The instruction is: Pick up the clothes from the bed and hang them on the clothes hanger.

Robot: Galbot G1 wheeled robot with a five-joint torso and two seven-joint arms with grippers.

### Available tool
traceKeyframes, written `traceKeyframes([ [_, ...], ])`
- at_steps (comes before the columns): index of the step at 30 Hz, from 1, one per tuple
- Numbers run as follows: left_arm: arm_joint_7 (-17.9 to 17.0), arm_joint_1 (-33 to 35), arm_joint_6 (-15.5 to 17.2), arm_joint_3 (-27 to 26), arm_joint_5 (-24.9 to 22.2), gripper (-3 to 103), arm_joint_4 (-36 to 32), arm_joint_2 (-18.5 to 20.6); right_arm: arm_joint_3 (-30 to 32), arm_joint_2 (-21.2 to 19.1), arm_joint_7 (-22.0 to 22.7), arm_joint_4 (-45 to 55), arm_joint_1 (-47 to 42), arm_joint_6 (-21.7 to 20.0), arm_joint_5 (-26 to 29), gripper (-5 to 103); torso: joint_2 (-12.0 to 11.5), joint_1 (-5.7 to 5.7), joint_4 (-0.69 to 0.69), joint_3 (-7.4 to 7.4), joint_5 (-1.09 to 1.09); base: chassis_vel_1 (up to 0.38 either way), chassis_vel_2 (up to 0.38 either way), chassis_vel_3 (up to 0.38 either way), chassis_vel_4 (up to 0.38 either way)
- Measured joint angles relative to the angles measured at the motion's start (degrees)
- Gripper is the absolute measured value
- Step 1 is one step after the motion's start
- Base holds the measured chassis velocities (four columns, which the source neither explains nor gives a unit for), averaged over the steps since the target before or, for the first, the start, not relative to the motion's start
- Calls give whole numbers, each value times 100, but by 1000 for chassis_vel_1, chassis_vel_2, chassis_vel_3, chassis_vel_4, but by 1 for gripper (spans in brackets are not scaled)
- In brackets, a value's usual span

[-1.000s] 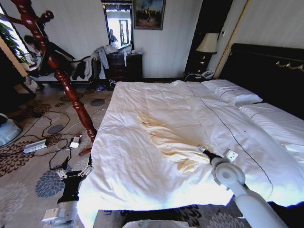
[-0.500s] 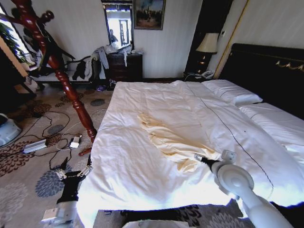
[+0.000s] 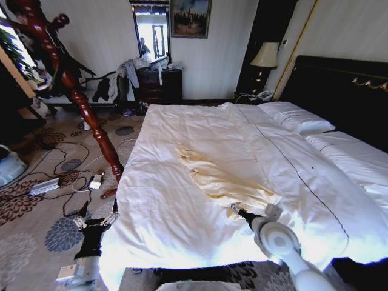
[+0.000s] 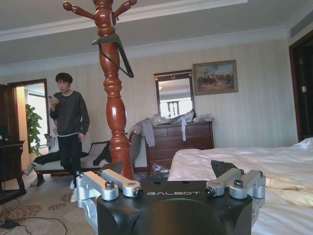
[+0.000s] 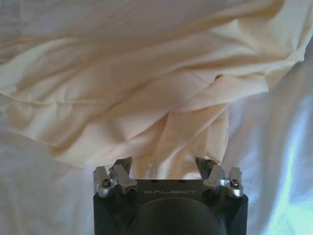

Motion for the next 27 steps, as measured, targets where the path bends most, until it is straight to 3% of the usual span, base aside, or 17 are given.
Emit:
traceKeyframes([
  [1,0,0,0,0,0,100,0,0,0,0,0,0,0,0,0,71,0,0,0,0,0,0,0,0,0],
  [4,0,-7,-2,4,8,100,18,-7,-208,96,-40,-183,-13,40,-307,56,0,0,0,0,0,0,0,0,0],
  [9,0,-12,-3,-2,8,100,25,-5,-239,96,-81,-82,-64,81,-412,44,0,0,0,0,0,0,0,0,0],
  [12,0,-15,-3,-6,8,100,26,-3,-203,23,-177,61,-144,174,-501,29,0,0,0,0,0,0,0,0,0],
  [15,0,-22,-3,-9,5,100,26,0,-171,-51,-248,161,-234,219,-527,23,0,0,0,0,0,0,0,0,0],
  [19,-1,-41,-3,-11,0,100,45,10,-133,-140,-370,236,-331,240,-543,2,0,0,-1,0,0,0,0,0,0],
  [27,-1,-45,-3,-15,-15,100,66,26,-147,-128,-397,134,-310,279,-549,0,0,0,0,0,1,0,0,0,0],
])
